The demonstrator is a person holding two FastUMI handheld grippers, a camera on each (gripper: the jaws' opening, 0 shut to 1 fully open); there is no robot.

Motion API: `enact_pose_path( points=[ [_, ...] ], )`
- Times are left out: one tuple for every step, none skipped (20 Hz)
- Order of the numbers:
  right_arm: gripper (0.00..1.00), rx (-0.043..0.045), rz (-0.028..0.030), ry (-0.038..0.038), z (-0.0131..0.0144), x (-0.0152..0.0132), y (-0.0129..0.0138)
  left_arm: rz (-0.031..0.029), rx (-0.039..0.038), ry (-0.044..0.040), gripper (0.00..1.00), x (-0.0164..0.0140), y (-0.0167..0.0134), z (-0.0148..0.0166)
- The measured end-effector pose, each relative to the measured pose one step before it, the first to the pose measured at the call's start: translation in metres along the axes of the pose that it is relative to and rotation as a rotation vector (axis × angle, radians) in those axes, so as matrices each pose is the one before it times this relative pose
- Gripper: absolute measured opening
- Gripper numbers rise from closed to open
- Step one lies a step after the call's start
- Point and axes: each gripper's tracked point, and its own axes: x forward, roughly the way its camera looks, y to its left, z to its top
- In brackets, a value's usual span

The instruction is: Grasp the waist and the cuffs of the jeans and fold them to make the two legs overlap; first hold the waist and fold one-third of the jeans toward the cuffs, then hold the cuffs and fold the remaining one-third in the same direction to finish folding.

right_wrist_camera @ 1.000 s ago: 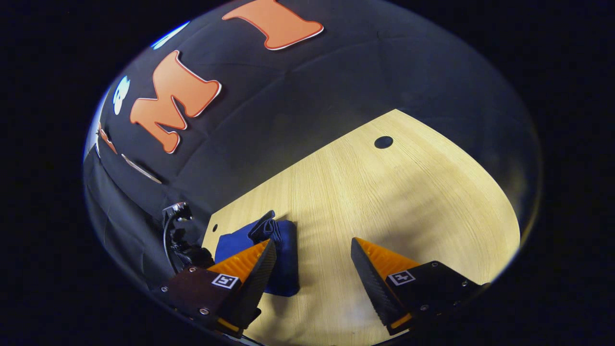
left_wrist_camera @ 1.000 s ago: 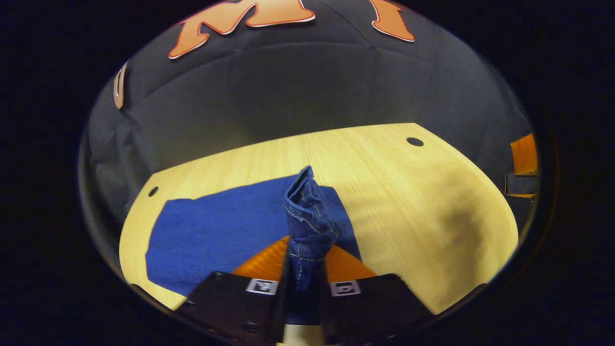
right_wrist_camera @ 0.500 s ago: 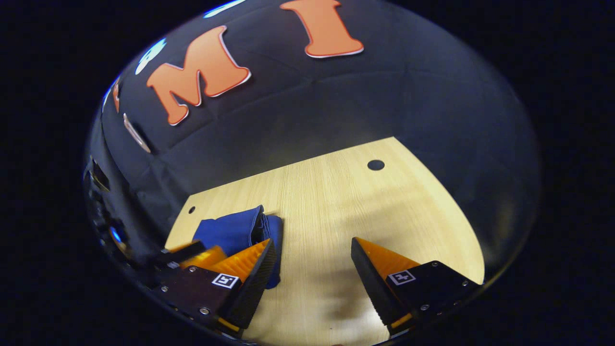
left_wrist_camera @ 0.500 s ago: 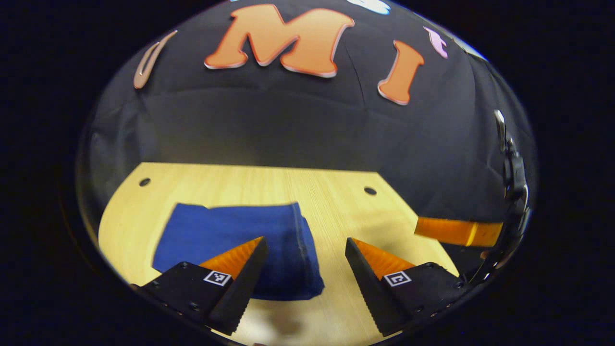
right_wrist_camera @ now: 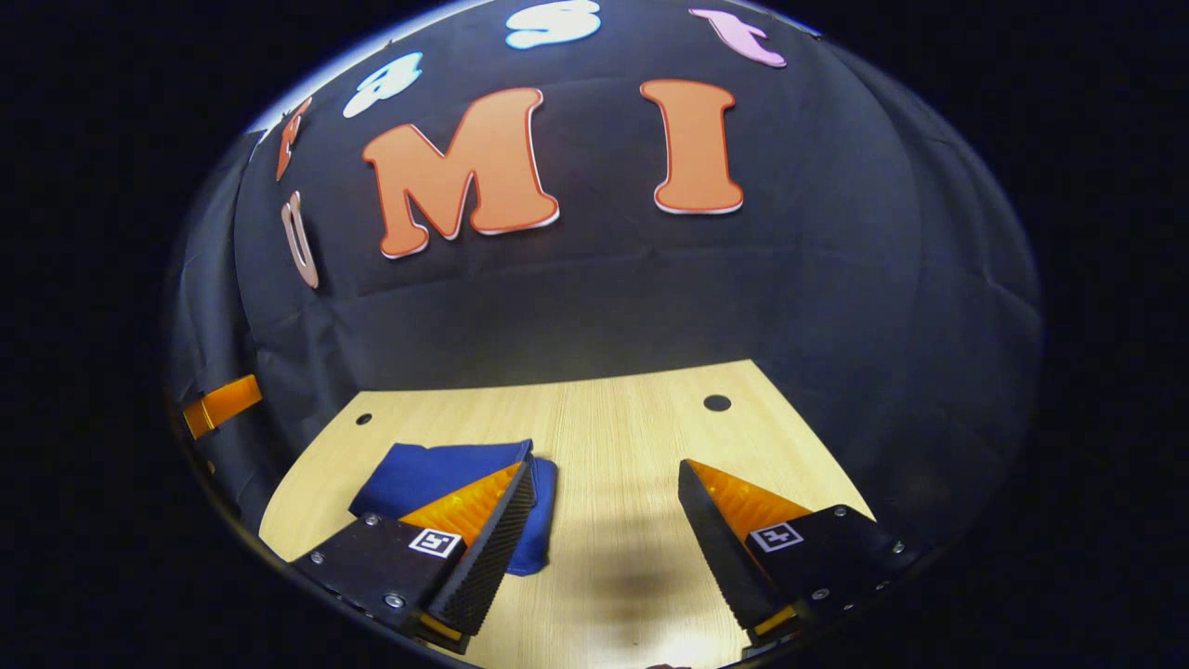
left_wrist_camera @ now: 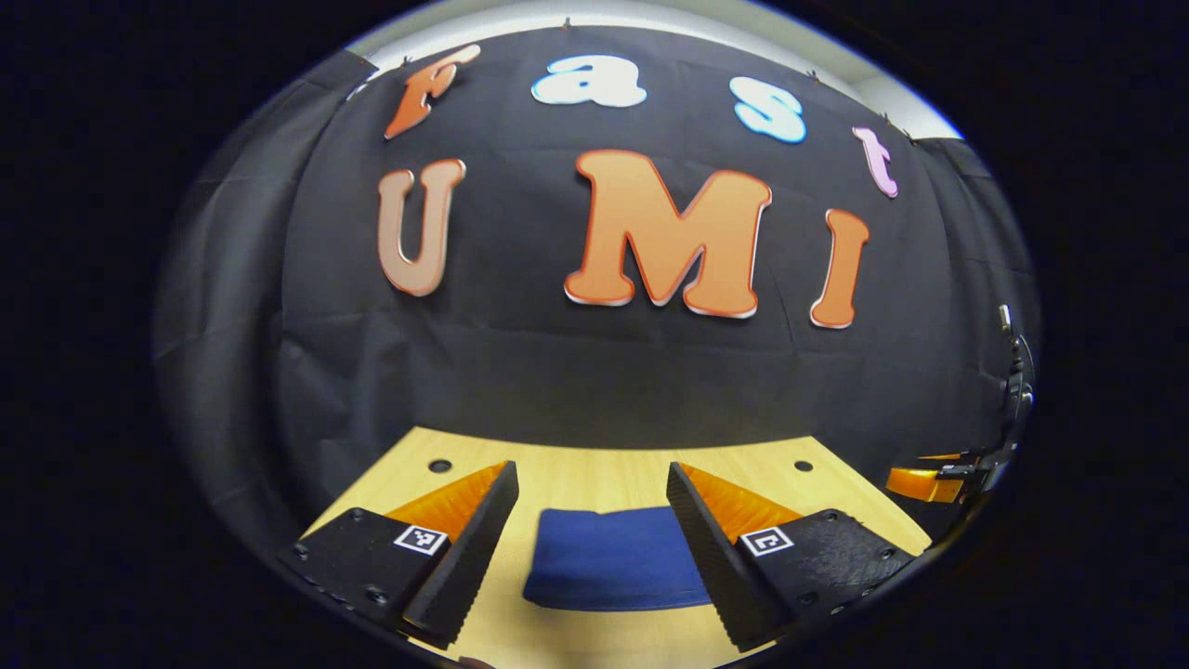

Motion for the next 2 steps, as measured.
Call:
enact_pose_path(
  points=[
    [0.97,-0.00523,-0.00453,-0.02117,0.00428,-0.00611,0.00352,0.00553,0.00542,-0.02987,0.98,-0.01214,0.01112,0.01087],
    [0.97,-0.00099,-0.00260,-0.02116,0.00571,-0.00539,0.00407,0.00915,0.00652,-0.02050,0.98,-0.01012,0.01168,0.00874]
  ],
)
